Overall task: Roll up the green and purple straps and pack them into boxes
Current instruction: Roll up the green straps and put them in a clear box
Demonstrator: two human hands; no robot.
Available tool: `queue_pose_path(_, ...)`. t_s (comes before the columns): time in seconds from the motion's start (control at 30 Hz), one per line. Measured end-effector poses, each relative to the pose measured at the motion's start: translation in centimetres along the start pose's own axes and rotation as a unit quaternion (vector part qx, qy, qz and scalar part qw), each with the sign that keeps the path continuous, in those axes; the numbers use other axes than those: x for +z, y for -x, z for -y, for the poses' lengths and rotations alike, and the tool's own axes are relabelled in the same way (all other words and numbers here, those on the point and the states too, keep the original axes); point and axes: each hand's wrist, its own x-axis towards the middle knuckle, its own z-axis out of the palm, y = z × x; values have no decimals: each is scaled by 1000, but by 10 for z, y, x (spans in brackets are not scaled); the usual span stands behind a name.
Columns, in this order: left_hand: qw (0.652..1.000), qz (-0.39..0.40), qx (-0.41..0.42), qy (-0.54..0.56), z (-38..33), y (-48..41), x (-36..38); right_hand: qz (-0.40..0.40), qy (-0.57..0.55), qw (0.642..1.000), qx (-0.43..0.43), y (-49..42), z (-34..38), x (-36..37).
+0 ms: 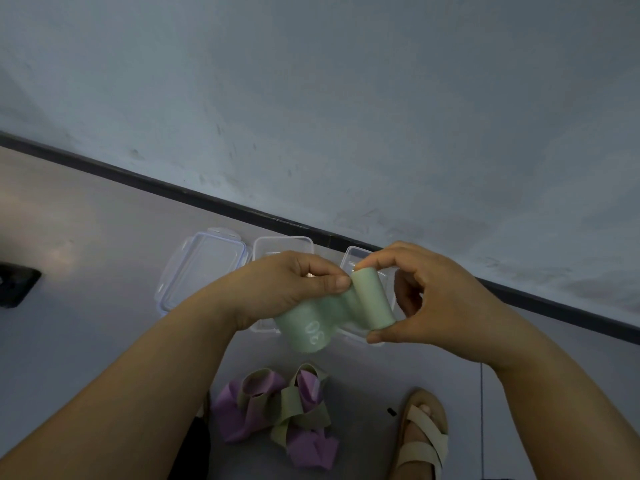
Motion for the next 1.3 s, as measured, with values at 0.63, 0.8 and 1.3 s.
queue_pose_path(0.63,999,-43,-14,13,-7,-1,14,10,102,995,-10,-2,-7,8)
queue_pose_path(0.8,998,-39,-32,-26,-7,-2,16,28,140,990,-19,-3,-8,11)
queue_pose_path(1.3,994,25,9,108,-5,0,6,-20,7,999,-46,-3,-4,8)
